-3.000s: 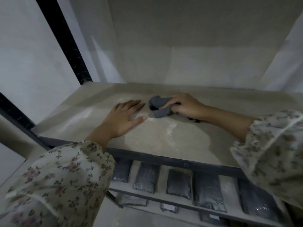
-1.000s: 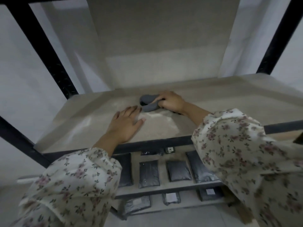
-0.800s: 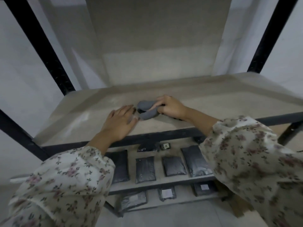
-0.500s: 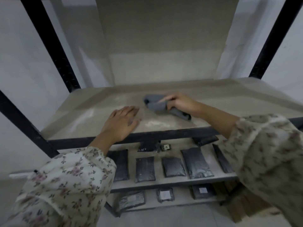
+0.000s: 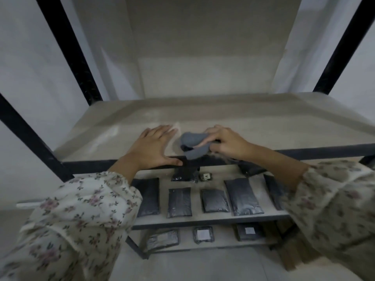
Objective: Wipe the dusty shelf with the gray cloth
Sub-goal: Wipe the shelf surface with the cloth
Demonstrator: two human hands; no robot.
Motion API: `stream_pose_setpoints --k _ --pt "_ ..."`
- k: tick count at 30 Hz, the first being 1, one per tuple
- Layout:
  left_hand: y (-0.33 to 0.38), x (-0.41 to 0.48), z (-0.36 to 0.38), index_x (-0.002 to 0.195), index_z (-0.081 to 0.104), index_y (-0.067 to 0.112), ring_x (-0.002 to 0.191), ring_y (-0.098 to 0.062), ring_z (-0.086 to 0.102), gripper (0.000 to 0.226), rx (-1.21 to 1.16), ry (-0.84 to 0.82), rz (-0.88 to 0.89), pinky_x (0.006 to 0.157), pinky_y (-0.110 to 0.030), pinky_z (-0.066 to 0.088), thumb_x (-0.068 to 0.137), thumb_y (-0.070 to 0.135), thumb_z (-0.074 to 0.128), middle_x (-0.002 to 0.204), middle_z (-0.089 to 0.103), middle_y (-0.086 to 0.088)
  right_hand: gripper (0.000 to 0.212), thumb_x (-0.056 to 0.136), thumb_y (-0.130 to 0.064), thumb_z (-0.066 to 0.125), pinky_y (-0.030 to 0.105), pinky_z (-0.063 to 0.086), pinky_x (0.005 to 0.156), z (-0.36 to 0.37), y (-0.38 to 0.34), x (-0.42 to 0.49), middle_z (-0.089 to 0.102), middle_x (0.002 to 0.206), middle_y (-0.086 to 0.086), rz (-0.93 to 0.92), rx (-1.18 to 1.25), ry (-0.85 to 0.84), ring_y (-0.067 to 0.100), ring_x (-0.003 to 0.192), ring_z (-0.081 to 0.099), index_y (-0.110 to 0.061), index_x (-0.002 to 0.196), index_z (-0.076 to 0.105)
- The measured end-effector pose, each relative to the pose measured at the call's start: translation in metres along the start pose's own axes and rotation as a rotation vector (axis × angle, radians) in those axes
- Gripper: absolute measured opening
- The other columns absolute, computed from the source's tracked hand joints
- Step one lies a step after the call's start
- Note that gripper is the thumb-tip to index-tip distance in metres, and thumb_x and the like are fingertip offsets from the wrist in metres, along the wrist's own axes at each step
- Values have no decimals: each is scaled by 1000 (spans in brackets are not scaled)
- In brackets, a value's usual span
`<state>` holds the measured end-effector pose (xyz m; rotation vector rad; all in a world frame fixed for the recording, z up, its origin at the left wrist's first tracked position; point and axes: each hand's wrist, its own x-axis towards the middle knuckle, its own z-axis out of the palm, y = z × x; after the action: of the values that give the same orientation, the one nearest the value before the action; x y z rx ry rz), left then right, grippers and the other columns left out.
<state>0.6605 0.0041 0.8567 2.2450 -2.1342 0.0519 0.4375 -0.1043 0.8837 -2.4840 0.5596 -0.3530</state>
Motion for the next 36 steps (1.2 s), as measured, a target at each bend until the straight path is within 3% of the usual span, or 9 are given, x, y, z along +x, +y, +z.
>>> stream_pose_setpoints --k 4,6,8,12,18,22,26,29,36 --pt "2 1 1 150 10 27 146 -13 7 116 -26 37 11 117 -40 5 56 89 38 159 10 6 40 77 4 53 45 49 85 -24 1 17 69 99 23 125 209 78 43 95 60 -22 104 68" --pt "3 0 0 150 9 27 146 -13 6 110 -32 39 10 117 -40 4 64 83 49 159 9 5 37 83 -1 50 26 49 72 -25 10 38 71 90 13 204 151 190 37 88 62 -16 112 67" --pt "3 -1 0 150 7 28 146 -13 5 107 -21 28 -4 117 -38 3 67 80 50 159 7 6 35 87 -7 47 16 41 66 -13 20 51 64 102 9 240 -37 208 29 98 57 -17 116 66" --pt "4 -2 -1 150 7 27 146 -14 5 108 -23 17 3 117 -38 3 67 80 51 159 7 5 37 86 -12 49 30 37 92 4 20 32 56 130 6 178 -200 163 26 120 45 -27 116 65" --pt "3 -4 -1 150 7 25 146 -14 5 103 5 12 15 117 -37 3 72 72 54 160 5 4 42 68 -13 48 34 42 87 10 -15 -30 64 105 9 -40 -15 8 22 98 51 -22 100 73" --pt "2 -4 -2 150 8 25 146 -16 7 102 6 17 30 117 -36 6 73 72 55 160 6 4 36 75 -9 51 44 49 81 -23 -14 6 70 98 21 122 188 168 43 92 61 -23 102 71" --pt "1 -6 -2 150 9 24 145 -16 8 104 -6 23 20 117 -36 6 71 72 56 159 8 3 35 85 -6 48 33 43 74 -6 1 43 67 110 14 221 -34 213 34 99 59 -17 113 67" --pt "1 -8 -3 151 8 21 145 -16 8 105 1 11 27 117 -35 6 72 72 55 159 8 3 36 85 -11 49 32 39 88 17 1 34 58 122 9 202 -243 249 28 115 49 -25 113 67" --pt "-31 -23 0 151 3 23 146 -17 7 104 33 3 67 117 -37 8 74 71 54 160 4 2 38 72 -8 52 36 44 87 26 -30 -20 65 104 13 -14 13 56 27 99 55 -21 101 72"
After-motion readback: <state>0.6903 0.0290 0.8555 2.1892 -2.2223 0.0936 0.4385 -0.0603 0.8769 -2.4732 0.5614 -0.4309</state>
